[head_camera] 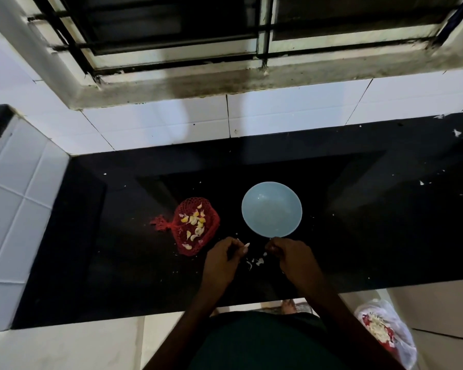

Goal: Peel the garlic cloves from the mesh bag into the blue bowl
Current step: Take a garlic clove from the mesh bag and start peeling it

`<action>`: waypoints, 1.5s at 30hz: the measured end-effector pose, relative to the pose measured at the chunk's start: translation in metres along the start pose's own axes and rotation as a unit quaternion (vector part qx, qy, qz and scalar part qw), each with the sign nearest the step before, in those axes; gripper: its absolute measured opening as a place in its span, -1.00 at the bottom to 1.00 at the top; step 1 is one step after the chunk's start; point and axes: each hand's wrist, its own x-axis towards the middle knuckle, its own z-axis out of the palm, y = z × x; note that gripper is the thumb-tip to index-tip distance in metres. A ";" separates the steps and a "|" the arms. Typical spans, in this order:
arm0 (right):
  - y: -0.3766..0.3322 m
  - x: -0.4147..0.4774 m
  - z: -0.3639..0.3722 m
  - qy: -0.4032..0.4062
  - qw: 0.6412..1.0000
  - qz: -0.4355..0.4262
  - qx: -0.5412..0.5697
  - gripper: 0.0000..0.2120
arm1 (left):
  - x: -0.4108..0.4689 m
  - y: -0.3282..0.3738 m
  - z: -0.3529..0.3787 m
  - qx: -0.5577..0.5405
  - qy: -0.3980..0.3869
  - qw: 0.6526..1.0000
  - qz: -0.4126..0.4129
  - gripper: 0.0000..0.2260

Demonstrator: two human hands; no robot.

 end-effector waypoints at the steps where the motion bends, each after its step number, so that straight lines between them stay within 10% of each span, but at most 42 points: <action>1: 0.001 -0.001 -0.001 -0.005 1.000 -0.003 0.006 -0.68 | 0.000 0.000 0.000 -0.002 0.000 1.000 -0.002 -0.94; 27: 0.006 0.029 -0.034 0.027 0.975 0.044 0.217 -0.90 | 0.004 0.017 0.014 0.085 -0.020 0.996 0.031 -0.77; 45: 0.020 0.074 -0.039 0.074 0.981 0.081 0.162 -0.90 | 0.012 0.008 0.012 0.112 -0.036 0.993 0.019 -0.78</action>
